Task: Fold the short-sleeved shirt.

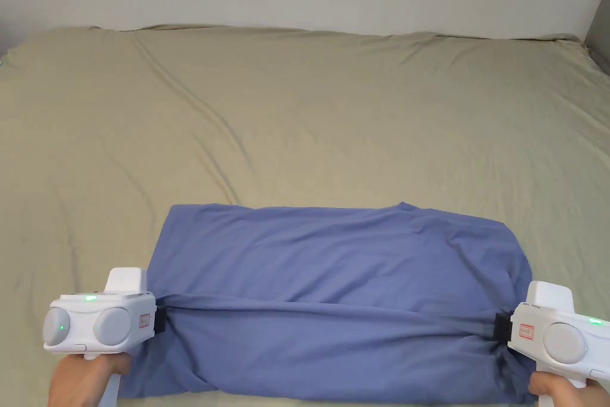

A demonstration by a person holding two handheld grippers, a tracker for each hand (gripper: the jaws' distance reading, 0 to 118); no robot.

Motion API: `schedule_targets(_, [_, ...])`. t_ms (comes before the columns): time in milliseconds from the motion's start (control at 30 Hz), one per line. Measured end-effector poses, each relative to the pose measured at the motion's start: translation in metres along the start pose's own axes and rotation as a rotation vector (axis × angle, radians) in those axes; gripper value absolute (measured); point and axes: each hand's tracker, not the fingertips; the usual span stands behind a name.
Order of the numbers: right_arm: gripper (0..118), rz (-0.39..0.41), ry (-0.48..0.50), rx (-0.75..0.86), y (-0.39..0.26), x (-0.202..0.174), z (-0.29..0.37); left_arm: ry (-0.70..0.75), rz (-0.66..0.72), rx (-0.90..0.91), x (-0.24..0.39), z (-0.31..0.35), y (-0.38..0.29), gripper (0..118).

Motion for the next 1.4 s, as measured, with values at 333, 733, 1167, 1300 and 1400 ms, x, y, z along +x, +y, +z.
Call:
schedule_targets(333, [106, -0.014, 0.109, 0.432, 0.004, 0.009, 0.145, -0.133, 0.126, 0.414, 0.006, 0.151, 0.005, 113])
schedule_targets(733, [69, 0.135, -0.037, 0.842, -0.073, -0.005, 0.274, -0.079, 0.017, 0.867, 0.049, 0.269, -0.064, 53])
schedule_targets(1167, [2, 0.132, -0.037, 0.807, -0.073, 0.003, 0.264, -0.144, 0.008, 0.408, 0.032, 0.210, -0.059, 0])
schedule_targets(1300, [2, 0.132, -0.040, 0.780, -0.069, 0.003, 0.252, -0.170, 0.057, 0.210, 0.004, 0.153, -0.045, 0])
schedule_targets(1400, [2, 0.131, -0.041, 0.752, -0.066, 0.001, 0.240, -0.130, 0.060, 0.081, -0.010, 0.116, -0.042, 18])
